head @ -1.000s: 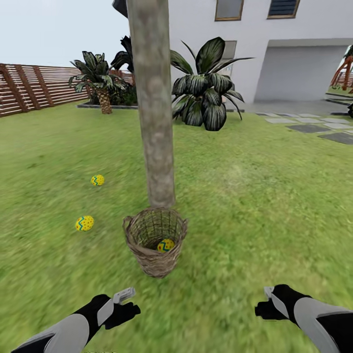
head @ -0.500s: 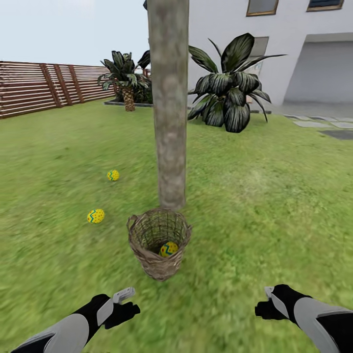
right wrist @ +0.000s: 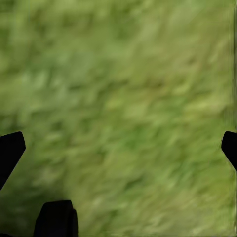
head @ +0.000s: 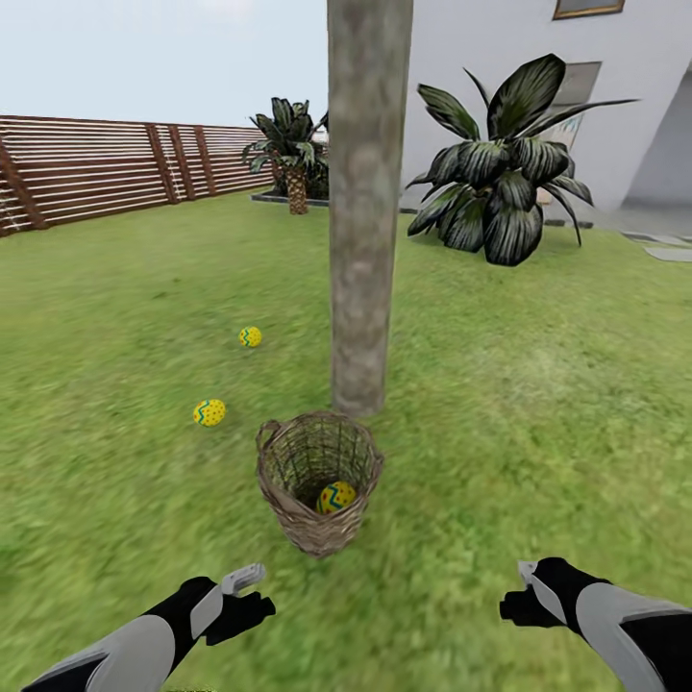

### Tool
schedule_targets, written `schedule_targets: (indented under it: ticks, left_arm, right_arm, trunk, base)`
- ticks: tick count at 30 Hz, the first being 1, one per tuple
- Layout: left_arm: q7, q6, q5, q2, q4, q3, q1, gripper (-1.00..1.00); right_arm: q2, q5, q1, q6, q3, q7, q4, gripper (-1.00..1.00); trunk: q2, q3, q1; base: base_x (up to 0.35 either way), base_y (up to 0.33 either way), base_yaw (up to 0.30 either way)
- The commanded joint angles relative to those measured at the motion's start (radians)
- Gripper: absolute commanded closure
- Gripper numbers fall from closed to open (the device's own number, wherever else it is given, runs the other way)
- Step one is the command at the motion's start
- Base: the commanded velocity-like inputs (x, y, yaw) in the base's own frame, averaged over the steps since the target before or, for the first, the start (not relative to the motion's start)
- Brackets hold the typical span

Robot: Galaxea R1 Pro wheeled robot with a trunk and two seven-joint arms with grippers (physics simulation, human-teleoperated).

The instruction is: Take the three Easter eggs out of the wicker basket on the lawn in the garden, then place them on the lawn next to a single tree (choose any tree) so that all three eggs are next to the same tree and none are left in the basket.

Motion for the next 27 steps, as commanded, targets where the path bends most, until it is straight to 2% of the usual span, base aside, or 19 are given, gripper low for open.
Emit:
schedule_targets:
  ticks: [1,14,22,27]
  left_arm:
    - [0.0,0.007,0.002,0.0,-0.002,0.002,0.0,-1.0]
    - [0.0,0.007,0.002,0.0,-0.002,0.002,0.0,-1.0]
    - [0.0,0.007,0.002,0.001,-0.003,0.002,0.0,-1.0]
    - [0.0,0.007,0.002,0.001,-0.003,0.002,0.0,-1.0]
  right_arm:
    - [0.0,-0.01,-0.001,0.002,0.009,0.005,0.001,-1.0]
    - [-0.008,-0.01,-0.001,0.002,0.009,0.005,0.001,-1.0]
    - [-0.008,-0.01,-0.001,0.002,0.009,0.005,0.001,-1.0]
    - [-0.008,-0.01,-0.001,0.002,0.009,0.005,0.001,-1.0]
  trunk:
    - [0.0,-0.001,0.0]
    - [0.0,-0.007,0.0]
    - [0.0,-0.007,0.0]
    - [0.0,-0.007,0.0]
  base:
    - [0.112,-0.286,0.283]
    - [0.112,-0.286,0.274]
    - [0.113,-0.218,0.031]
    - [0.114,-0.043,0.001]
